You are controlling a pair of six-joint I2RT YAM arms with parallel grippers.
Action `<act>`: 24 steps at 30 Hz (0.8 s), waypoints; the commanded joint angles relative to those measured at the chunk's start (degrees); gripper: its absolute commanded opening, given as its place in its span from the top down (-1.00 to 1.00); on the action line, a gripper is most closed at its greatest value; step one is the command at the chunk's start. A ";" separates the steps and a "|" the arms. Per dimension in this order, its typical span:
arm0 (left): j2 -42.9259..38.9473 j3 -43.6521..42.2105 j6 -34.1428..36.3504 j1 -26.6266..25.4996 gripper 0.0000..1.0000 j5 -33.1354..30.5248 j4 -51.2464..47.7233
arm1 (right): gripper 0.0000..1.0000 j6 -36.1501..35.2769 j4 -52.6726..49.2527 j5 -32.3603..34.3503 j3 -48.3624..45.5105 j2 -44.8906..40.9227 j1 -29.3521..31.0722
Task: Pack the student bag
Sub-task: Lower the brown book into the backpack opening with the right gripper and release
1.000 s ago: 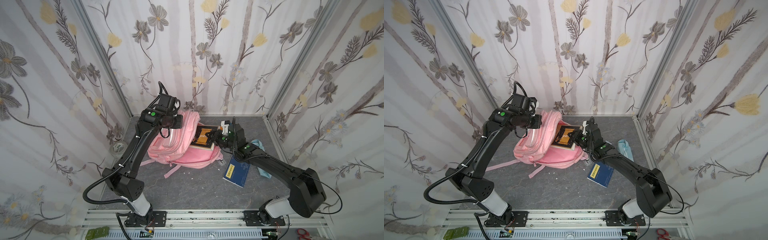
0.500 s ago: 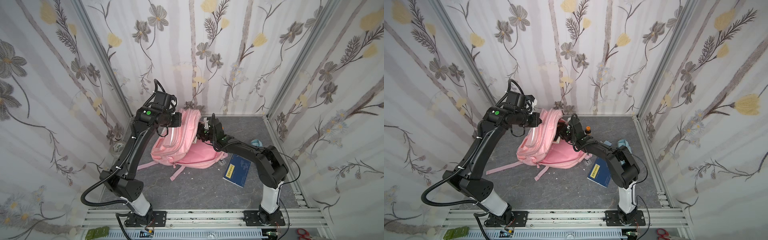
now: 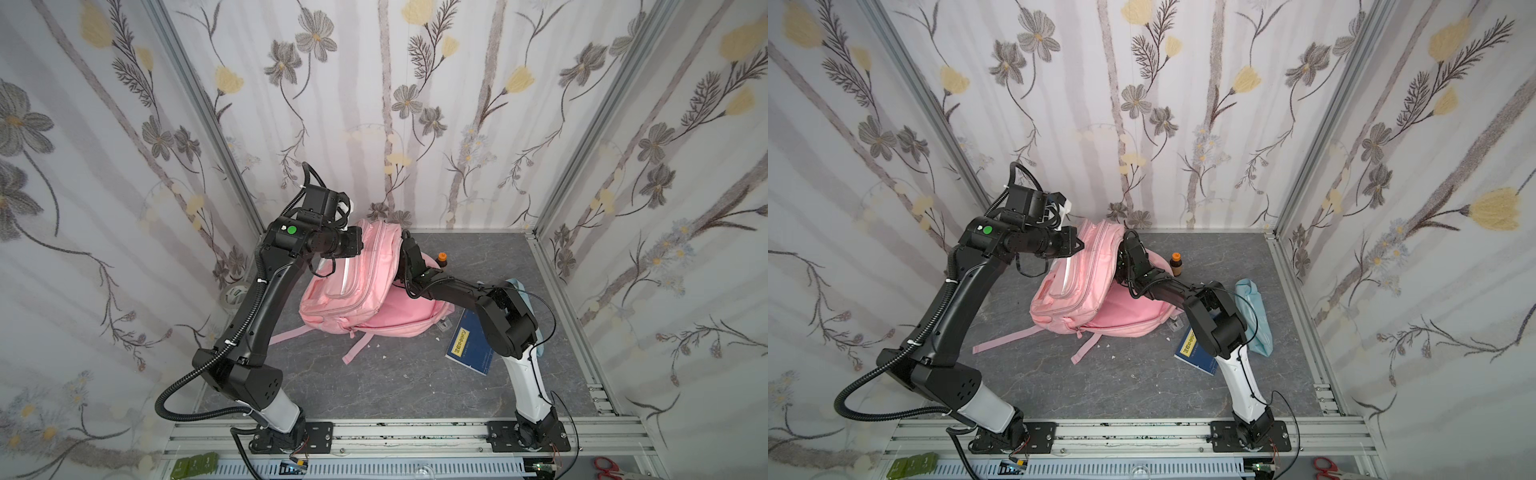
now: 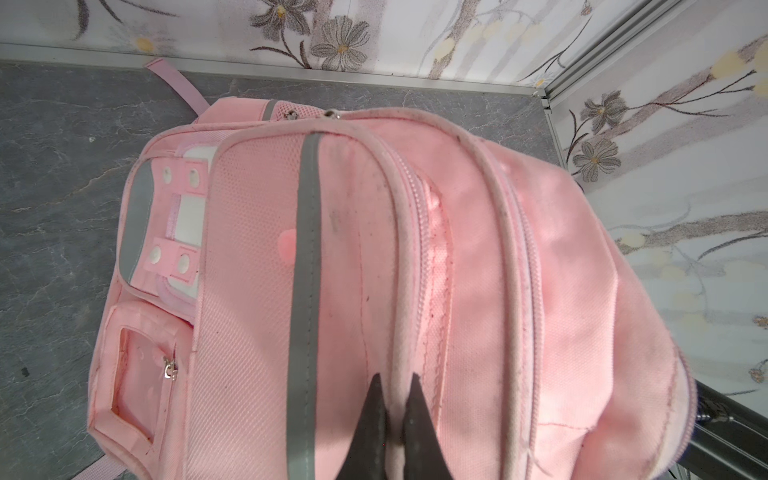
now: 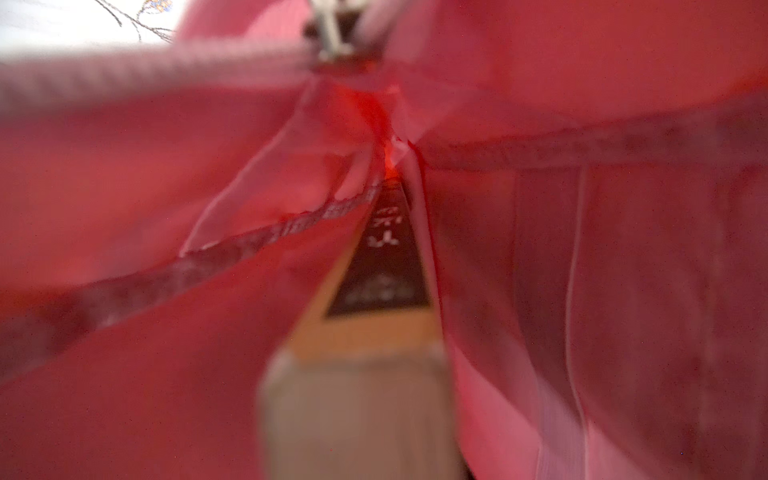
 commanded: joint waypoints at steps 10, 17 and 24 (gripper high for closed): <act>-2.14 -2.41 1.55 0.56 1.00 -4.50 7.95 | -0.06 -6.44 -9.93 5.75 0.59 -6.50 -0.41; -4.29 -8.16 2.10 1.61 1.00 -8.26 10.74 | -0.38 -10.53 -15.55 7.79 -5.63 -15.75 -1.40; -5.94 -11.32 0.89 2.23 1.00 -8.01 15.11 | -0.41 -12.80 -17.69 6.78 -13.60 -24.68 -1.80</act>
